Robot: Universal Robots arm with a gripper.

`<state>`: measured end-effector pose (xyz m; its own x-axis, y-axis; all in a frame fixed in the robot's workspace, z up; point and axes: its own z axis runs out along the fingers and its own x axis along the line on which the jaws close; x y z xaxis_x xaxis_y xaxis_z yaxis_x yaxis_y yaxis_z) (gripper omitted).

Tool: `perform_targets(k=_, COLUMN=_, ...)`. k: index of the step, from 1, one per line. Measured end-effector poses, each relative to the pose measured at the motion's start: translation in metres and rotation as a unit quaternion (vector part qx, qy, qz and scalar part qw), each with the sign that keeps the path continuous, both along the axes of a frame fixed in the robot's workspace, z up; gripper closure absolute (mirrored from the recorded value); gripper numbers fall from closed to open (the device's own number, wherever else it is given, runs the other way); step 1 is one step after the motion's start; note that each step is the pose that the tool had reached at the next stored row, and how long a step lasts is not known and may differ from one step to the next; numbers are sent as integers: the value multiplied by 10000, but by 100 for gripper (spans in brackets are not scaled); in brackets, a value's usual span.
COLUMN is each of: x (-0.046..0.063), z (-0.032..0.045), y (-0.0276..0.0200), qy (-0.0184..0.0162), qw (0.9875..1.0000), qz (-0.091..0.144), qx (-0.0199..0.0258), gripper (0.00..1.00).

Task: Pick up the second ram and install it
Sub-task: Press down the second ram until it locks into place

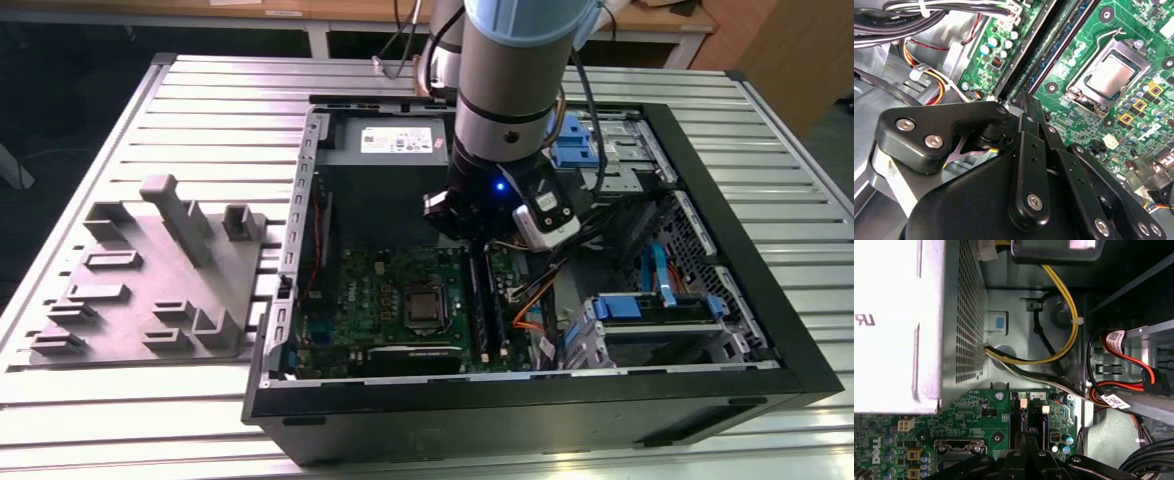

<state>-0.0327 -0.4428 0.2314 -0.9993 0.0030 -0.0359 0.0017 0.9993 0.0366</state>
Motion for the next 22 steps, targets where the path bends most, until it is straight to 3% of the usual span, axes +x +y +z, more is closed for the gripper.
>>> perform_targets(k=22, x=0, z=-70, y=5, qy=1, qw=10000, qz=1, qx=-1, gripper=90)
